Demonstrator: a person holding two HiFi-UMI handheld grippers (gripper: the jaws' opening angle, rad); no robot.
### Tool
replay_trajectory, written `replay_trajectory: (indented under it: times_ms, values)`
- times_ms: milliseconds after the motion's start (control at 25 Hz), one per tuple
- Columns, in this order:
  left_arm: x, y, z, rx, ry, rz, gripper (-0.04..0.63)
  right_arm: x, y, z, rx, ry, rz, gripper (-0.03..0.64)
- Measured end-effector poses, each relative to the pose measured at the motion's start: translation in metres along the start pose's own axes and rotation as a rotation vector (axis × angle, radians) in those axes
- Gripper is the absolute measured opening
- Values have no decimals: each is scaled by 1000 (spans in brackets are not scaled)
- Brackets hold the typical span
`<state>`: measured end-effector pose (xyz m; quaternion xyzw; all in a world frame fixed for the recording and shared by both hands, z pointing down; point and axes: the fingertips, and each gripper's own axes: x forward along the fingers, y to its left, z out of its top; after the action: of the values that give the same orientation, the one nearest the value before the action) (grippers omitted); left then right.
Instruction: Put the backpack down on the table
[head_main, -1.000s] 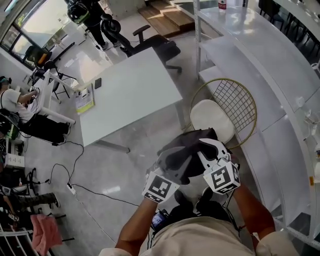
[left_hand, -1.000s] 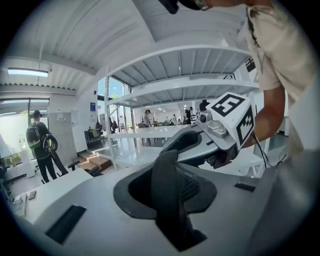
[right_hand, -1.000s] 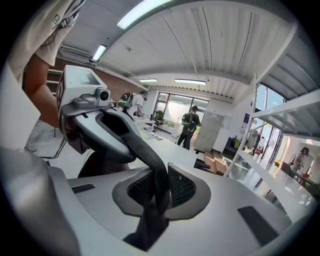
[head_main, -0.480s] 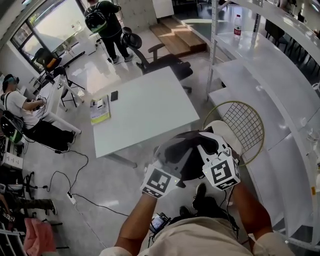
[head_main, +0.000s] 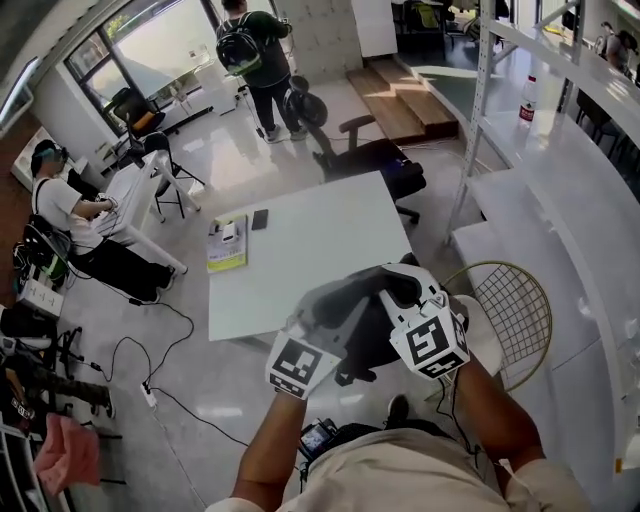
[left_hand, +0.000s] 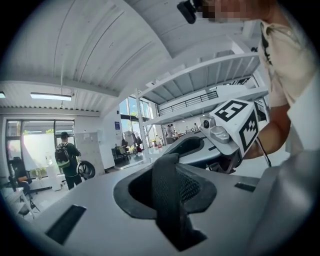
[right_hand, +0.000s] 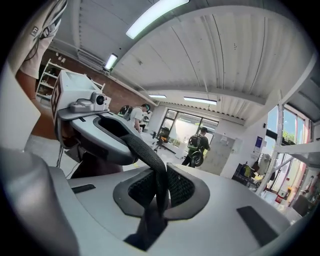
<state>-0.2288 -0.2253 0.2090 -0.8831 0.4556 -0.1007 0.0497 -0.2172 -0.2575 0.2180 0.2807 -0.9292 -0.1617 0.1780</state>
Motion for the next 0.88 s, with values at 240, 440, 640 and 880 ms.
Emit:
replay_trajectory:
  times_ms: [240, 440, 640, 880]
  values:
    - [18, 71, -13, -38, 33, 75, 87, 68, -19, 8, 4, -7, 68, 49]
    - [27, 139, -42, -79, 52, 111, 87, 137, -22, 8, -1, 39, 104, 49]
    - [50, 218, -83, -161, 85, 105, 89, 225, -32, -11, -45, 169, 148, 49]
    - [89, 290, -140, -197, 161, 39, 95, 313, -51, -51, -60, 350, 189, 71]
